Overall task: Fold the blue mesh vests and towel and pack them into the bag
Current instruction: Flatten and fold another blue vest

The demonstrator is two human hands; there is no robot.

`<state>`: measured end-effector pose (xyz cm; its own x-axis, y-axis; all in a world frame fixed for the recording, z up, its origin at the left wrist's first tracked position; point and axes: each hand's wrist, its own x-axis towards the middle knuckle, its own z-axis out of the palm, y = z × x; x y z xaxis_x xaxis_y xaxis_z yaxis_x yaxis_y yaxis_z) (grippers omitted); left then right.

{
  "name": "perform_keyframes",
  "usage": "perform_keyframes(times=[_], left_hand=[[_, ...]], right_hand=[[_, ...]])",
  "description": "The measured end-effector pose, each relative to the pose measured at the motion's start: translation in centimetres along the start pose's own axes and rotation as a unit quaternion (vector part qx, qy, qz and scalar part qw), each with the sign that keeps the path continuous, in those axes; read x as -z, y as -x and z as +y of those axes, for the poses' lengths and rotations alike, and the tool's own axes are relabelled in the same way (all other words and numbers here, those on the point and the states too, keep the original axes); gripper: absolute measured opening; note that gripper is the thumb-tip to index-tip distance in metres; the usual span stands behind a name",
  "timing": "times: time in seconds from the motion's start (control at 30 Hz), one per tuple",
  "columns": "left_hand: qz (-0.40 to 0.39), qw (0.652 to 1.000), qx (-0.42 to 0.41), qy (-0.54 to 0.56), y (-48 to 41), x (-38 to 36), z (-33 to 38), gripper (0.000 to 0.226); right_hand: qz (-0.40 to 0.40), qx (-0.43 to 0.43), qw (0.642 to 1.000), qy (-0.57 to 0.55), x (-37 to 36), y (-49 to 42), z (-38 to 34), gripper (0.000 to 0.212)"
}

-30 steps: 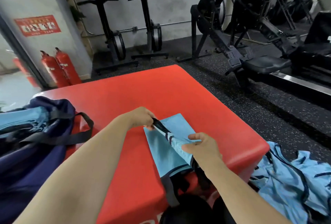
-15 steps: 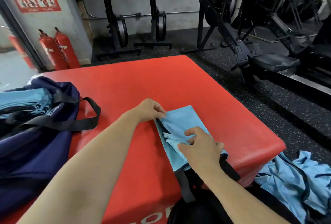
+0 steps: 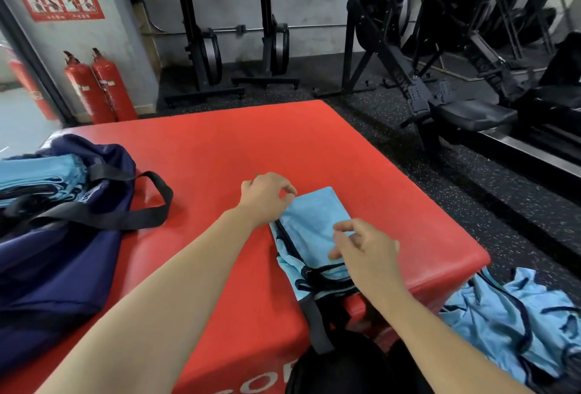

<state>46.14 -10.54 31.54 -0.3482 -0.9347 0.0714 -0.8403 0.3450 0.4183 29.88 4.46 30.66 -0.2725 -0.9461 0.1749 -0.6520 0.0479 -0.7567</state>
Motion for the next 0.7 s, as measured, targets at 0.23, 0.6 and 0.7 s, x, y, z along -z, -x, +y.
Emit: perform_keyframes(times=[0.23,0.6,0.7], left_hand=[[-0.169,0.969,-0.022,-0.177,8.1,-5.4,4.5,0.076],[-0.149,0.96,-0.015,-0.235,10.6,-5.0,2.6,0.109],[-0.152,0.961,-0.009,-0.23,10.5,-5.0,2.7,0.117]], right_hand=[[-0.194,0.158,0.903,0.35,-0.1,0.1,5.5,0.112],[-0.279,0.111,0.9,0.316,1.6,-2.0,3.0,0.068],[-0.273,0.155,0.886,0.341,0.4,-4.6,2.3,0.061]])
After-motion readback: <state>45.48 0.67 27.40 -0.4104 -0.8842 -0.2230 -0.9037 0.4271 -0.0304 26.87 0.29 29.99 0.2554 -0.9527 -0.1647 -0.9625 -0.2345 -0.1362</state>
